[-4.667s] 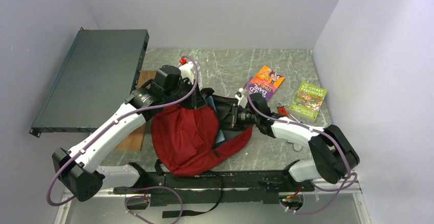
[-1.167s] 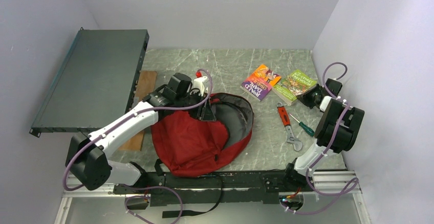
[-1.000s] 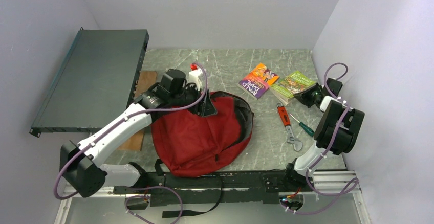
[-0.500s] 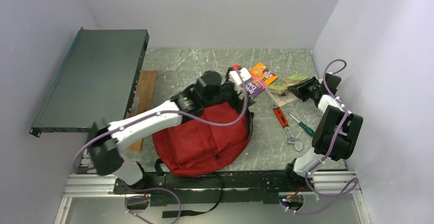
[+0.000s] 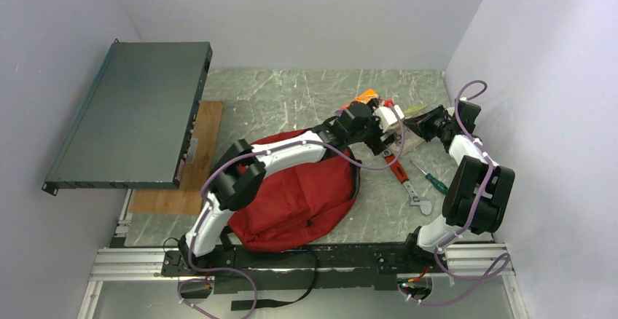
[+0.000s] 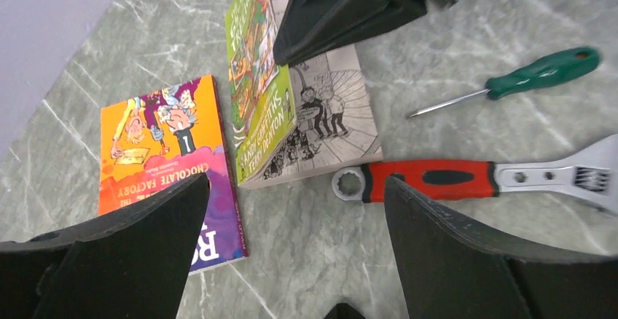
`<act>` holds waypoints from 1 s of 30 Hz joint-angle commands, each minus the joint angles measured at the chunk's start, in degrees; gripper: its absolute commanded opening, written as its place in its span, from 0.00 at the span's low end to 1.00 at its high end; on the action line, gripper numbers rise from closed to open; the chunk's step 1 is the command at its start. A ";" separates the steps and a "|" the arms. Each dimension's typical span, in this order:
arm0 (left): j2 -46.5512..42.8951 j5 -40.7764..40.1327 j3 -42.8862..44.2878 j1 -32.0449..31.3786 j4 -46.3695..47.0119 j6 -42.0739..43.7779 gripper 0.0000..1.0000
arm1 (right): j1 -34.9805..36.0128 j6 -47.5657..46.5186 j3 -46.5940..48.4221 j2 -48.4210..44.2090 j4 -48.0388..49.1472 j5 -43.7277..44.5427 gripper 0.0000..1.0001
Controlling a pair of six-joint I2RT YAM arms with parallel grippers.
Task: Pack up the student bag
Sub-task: Pick up the book from the center of the board.
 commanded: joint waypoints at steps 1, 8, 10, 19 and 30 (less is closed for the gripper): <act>4.44 -0.94 4.64 -0.21 4.98 3.27 0.96 | 0.06 -0.56 -0.72 -2.47 1.36 -2.29 0.00; 11.71 -0.23 10.95 -0.22 6.00 1.75 0.96 | 0.07 -0.96 -1.94 -2.72 1.35 -2.49 0.00; 13.04 -1.29 11.75 -0.20 8.03 1.07 0.93 | 0.16 -1.39 -2.05 -2.87 1.35 -2.54 0.00; 16.89 -6.77 15.16 -0.21 13.14 -0.71 0.45 | 0.16 -3.39 -1.70 -2.22 -0.13 -3.50 0.05; 13.20 -8.01 11.51 -0.21 12.10 0.76 0.07 | -7.88 -4.26 1.08 4.12 0.06 -0.91 0.93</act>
